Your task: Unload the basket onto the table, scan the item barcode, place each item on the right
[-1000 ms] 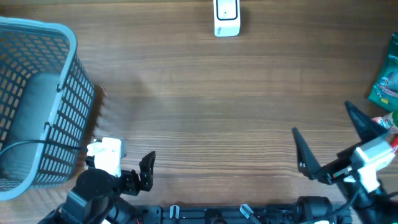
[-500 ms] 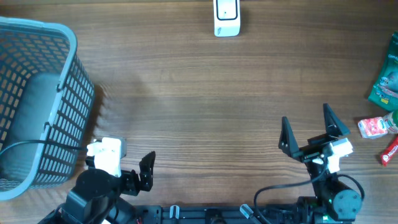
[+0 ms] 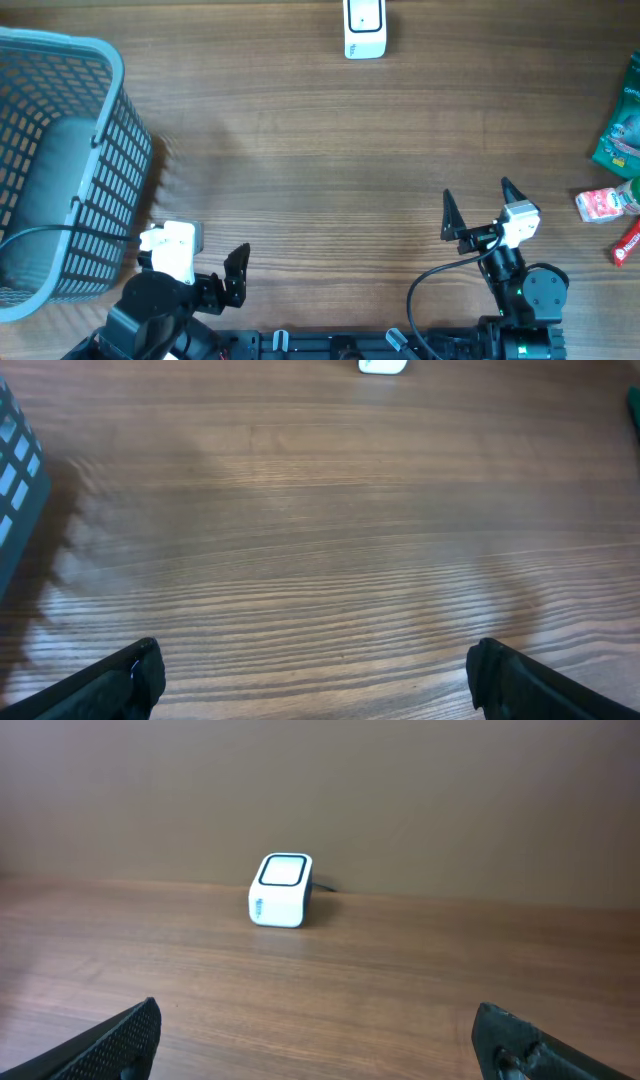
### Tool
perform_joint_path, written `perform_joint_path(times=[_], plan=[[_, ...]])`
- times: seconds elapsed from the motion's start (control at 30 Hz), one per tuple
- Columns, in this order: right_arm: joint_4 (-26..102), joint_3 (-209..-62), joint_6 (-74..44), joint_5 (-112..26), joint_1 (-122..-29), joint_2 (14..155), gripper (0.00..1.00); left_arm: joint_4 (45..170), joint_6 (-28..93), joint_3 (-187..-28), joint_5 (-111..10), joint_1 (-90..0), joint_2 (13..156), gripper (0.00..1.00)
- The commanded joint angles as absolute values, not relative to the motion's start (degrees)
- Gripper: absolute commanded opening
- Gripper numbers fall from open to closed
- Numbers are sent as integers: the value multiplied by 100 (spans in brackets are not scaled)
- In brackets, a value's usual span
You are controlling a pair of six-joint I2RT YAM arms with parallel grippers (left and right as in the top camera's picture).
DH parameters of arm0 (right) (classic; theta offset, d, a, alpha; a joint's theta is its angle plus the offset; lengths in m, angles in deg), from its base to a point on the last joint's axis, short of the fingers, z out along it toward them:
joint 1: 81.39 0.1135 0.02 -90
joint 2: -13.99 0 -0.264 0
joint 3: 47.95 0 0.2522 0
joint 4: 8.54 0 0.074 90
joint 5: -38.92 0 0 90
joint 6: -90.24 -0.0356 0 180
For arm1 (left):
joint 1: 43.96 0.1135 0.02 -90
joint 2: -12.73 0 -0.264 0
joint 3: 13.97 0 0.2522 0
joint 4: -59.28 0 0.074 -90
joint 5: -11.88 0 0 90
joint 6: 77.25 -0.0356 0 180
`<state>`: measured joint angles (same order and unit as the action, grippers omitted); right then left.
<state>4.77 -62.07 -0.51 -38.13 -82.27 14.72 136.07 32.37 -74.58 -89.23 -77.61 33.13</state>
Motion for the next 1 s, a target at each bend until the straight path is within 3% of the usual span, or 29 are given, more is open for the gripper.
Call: perform_joint_path(times=[0.0, 0.97], plan=[[462, -6200, 174, -3962, -8192, 1415, 100, 13593, 3268, -7488, -8975, -7787, 3276, 100], [447, -6200, -287, -3990, -8199, 1419, 100, 13572, 3250, -7488, -9026, -7782, 3276, 100]])
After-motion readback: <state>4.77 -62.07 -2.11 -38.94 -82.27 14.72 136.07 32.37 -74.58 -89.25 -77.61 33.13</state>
